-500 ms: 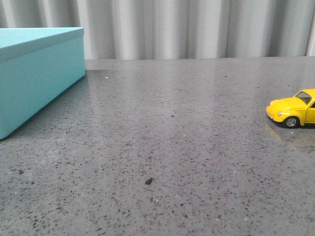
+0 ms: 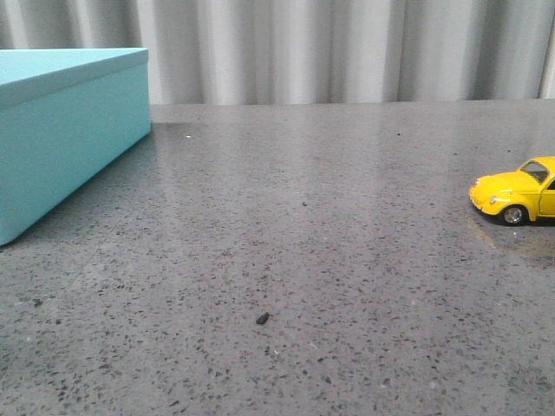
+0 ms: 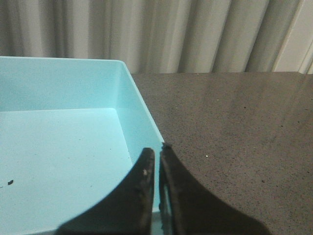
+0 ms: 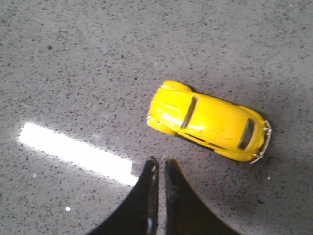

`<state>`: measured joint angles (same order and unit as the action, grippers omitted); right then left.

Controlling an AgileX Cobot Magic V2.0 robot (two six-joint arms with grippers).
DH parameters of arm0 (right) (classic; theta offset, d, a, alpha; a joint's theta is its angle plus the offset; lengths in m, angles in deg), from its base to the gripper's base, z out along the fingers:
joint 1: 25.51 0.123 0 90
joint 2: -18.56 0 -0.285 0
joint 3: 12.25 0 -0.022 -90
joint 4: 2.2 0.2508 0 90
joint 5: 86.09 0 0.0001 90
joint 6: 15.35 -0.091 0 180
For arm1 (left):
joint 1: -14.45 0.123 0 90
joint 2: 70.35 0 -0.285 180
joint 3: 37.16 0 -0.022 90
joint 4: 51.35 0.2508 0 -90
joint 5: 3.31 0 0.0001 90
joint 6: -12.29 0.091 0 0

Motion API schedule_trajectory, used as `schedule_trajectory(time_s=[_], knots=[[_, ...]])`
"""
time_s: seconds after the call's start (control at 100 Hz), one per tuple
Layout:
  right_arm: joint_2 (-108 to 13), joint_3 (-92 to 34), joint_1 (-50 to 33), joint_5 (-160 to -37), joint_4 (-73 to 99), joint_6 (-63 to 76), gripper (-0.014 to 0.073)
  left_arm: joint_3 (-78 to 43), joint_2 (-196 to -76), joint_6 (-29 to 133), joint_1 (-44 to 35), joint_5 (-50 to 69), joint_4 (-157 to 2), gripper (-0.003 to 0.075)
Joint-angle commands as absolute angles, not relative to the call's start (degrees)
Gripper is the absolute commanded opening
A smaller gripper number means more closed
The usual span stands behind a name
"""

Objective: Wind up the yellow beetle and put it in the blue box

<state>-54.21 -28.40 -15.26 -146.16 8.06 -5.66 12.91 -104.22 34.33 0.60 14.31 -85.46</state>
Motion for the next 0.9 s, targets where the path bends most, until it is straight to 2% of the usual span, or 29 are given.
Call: schedule_trajectory(time_s=[0.0,0.29,0.89], knots=[[-53.99,-26.33,-15.08,-143.63,6.63,-6.71,-0.0049,10.89,-104.90,34.55,0.06,10.97,-86.19,-0.0021],[-59.08,-26.33,-15.08,-144.35,3.28,-10.27,-0.0051,10.89,-104.90,34.55,-0.06,11.19,-86.28,-0.0021],[-66.23,-26.33,-15.19,-138.04,0.41,-10.27,-0.0051,10.89,-104.90,34.55,-0.06,11.88,-86.28,-0.0021]])
